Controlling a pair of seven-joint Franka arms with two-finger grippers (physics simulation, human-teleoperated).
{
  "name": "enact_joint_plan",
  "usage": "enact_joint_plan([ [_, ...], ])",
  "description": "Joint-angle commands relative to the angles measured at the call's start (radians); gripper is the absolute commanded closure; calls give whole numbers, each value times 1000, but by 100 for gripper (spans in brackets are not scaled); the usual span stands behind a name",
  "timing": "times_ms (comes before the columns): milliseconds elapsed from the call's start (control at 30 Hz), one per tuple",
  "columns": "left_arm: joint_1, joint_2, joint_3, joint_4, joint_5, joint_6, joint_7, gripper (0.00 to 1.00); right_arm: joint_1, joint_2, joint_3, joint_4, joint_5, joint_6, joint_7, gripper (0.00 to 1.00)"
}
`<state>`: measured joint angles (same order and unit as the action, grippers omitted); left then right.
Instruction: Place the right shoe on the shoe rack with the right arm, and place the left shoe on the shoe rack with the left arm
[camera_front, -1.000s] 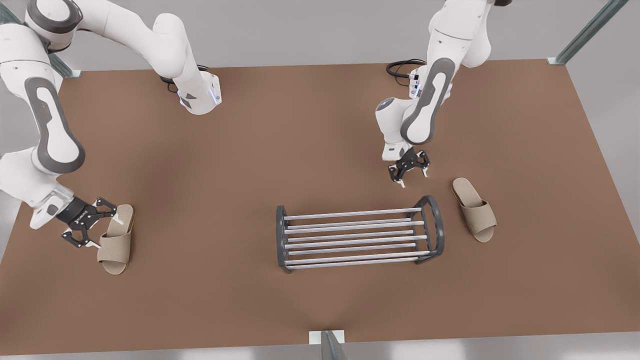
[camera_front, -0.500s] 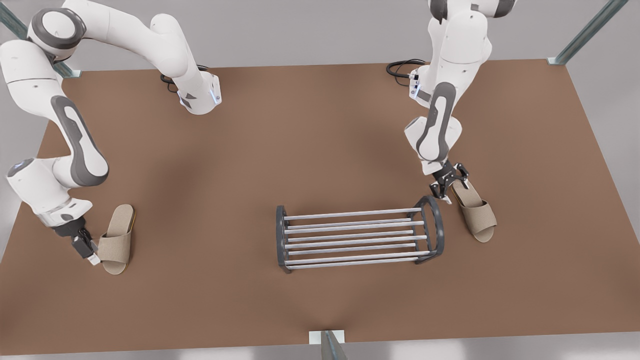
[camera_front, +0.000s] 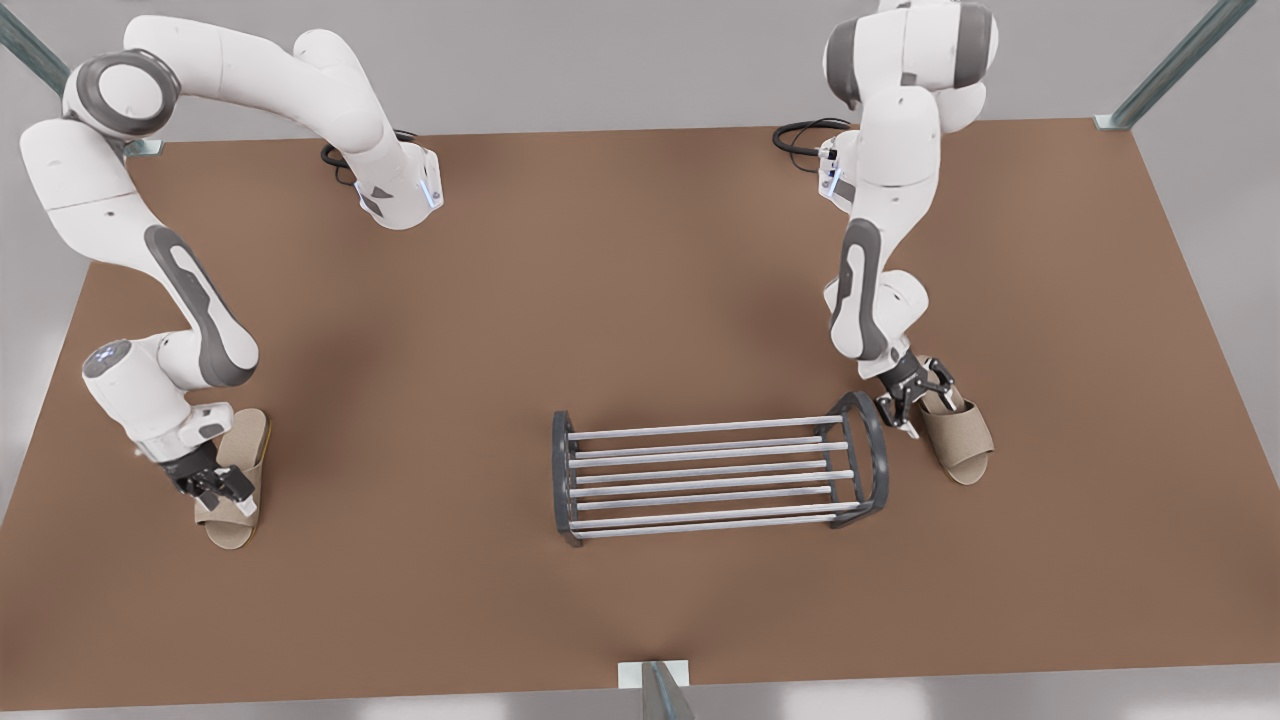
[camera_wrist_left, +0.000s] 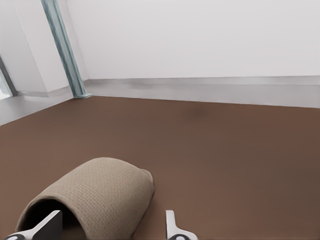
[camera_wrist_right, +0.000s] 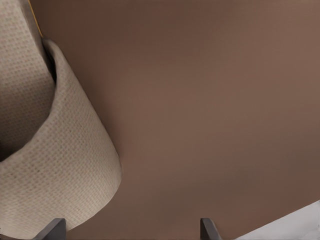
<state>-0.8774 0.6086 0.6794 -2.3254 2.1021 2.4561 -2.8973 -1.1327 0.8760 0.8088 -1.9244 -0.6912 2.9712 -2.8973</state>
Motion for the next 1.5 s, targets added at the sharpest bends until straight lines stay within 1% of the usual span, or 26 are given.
enact_joint_plan([
  [0, 5, 17, 0, 14, 1, 18, -482, 0, -12, 14, -31, -30, -148, 244, -852, 0],
  [200, 47, 51, -24, 57, 4, 43, -490, 0, 21, 3, -33, -36, -186, 267, -836, 0],
  [333, 63, 65, -27, 72, 7, 53, -488, 0, -10, -37, 21, -51, -188, 265, -835, 0],
  [400, 64, 80, -27, 83, 13, 55, -490, 0, -67, -100, 79, -117, -188, 265, -829, 0],
  [433, 75, 88, -27, 95, 15, 69, -488, 0, -120, -141, 131, -176, -188, 267, -816, 0],
  [467, 75, 92, -27, 104, 15, 72, -488, 0, -206, -169, 207, -251, -188, 267, -821, 0],
  [533, 75, 94, -27, 109, 15, 73, -488, 0, -317, -227, 280, -400, -188, 331, -873, 0],
  [567, 75, 94, -27, 116, 15, 73, -488, 0, -371, -232, 310, -459, -179, 333, -885, 0],
  [600, 75, 94, -27, 118, 15, 73, -488, 0, -410, -232, 311, -510, -174, 344, -924, 0],
  [667, 75, 94, -27, 118, 15, 73, -487, 0, -455, -227, 302, -559, -85, 422, -1151, 0],
  [700, 75, 96, -27, 120, 15, 73, -487, 0, -452, -207, 265, -567, -76, 448, -1223, 0],
  [800, 78, 97, -27, 121, 15, 73, -487, 1, -452, -157, 198, -559, -87, 471, -1295, 0],
  [833, 78, 97, -27, 121, 15, 75, -487, 4, -450, -134, 187, -553, -93, 482, -1327, 0],
  [900, 78, 97, -26, 121, 15, 87, -487, 9, -443, -121, 167, -547, -93, 483, -1336, 0],
  [967, 75, 97, -24, 121, 15, 89, -487, 9, -398, -118, 150, -521, -94, 483, -1340, 0],
  [1000, 74, 94, -23, 123, 13, 107, -487, 10, -348, -117, 98, -502, -106, 483, -1330, 0],
  [1033, 74, 94, -21, 124, 13, 107, -487, 16, -302, -80, 61, -469, -111, 497, -1324, 0],
  [1067, 74, 92, -21, 129, 13, 109, -487, 19, -294, -83, 59, -464, -154, 497, -1327, 0],
  [1100, 74, 92, -21, 130, 12, 113, -487, 24, -283, -83, 46, -438, -302, 497, -1336, 0],
  [1133, 74, 91, -20, 130, 12, 116, -487, 24, -274, -83, 20, -435, -383, 497, -1333, 0],
  [1167, 74, 91, -20, 130, 12, 118, -487, 24, -266, -81, 15, -432, -386, 497, -1333, 0],
  [1233, 74, 82, -18, 130, 12, 127, -485, 28, -260, -84, 9, -427, -389, 497, -1338, 0],
  [1300, 74, 74, -17, 130, 12, 133, -482, 30, -263, -83, -20, -430, -403, 497, -1349, 0],
  [1367, 72, 74, -17, 130, 12, 133, -484, 34, -260, -77, -66, -429, -404, 497, -1372, 0],
  [1400, 72, 73, -14, 130, 13, 136, -484, 36, -262, -63, -71, -427, -404, 497, -1373, 0],
  [1467, 69, 71, -6, 130, 13, 155, -479, 37, -263, -60, -95, -424, -412, 497, -1373, 0],
])
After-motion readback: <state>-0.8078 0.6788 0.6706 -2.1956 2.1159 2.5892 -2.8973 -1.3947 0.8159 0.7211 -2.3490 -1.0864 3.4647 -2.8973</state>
